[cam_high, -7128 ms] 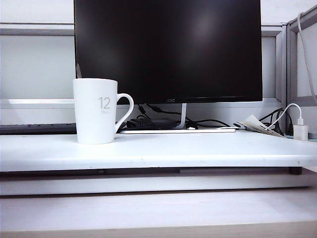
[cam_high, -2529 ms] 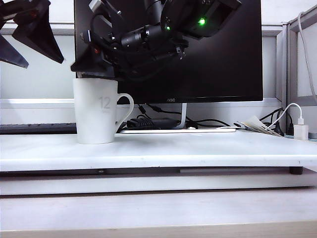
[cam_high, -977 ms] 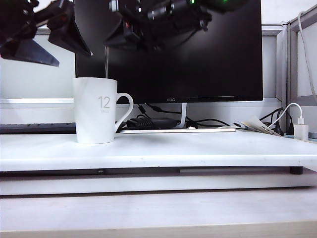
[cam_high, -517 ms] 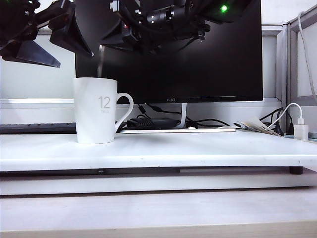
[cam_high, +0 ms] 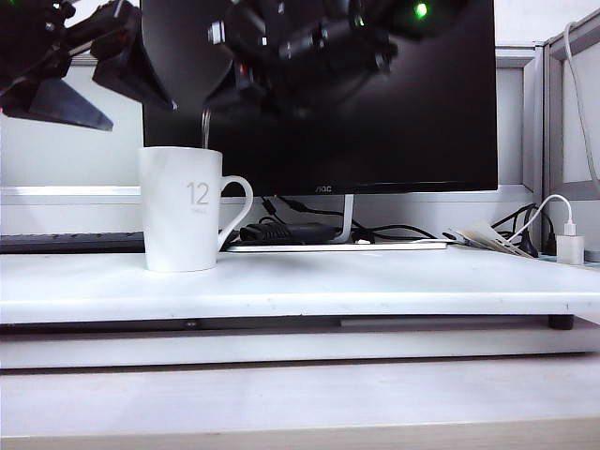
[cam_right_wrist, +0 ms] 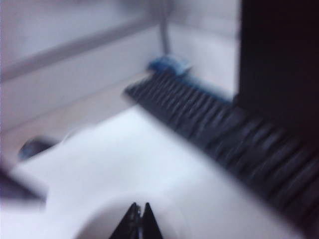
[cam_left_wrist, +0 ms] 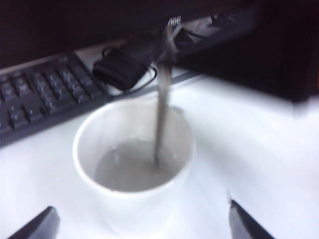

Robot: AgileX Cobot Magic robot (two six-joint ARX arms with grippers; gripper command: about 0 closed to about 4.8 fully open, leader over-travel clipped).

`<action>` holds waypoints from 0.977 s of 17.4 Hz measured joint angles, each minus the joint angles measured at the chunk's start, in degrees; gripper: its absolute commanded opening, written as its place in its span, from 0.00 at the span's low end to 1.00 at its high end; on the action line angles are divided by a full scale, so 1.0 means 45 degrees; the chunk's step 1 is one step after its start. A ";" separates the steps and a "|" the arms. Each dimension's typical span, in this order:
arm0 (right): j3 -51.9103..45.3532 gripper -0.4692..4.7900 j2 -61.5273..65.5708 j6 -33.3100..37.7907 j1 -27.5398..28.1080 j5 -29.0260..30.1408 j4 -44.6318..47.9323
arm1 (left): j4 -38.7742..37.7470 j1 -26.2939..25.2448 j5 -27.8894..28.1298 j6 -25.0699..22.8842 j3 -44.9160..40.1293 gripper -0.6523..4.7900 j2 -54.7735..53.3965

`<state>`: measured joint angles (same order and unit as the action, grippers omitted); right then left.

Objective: Pick up a spoon and stir the liquid in the cup.

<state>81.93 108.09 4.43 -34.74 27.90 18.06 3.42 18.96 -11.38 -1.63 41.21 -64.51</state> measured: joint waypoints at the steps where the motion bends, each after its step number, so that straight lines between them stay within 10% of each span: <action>1: 0.0282 0.09 0.0000 -0.0112 -0.0087 -0.0185 0.0194 | -0.0034 0.0000 0.0000 0.0000 0.0000 1.00 0.0000; 9: 0.0612 0.09 0.0010 -0.0923 -0.0253 0.1375 -0.1787 | -0.0049 0.0000 0.0005 0.0000 0.0000 1.00 0.0000; 17: 0.0622 0.09 0.0029 -0.1428 -0.0345 -0.0087 -0.1035 | -0.0117 0.0000 0.0005 0.0000 0.0000 1.00 0.0000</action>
<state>84.73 108.22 -2.00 -36.29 27.51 13.41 2.90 18.96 -11.35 -1.63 41.21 -64.51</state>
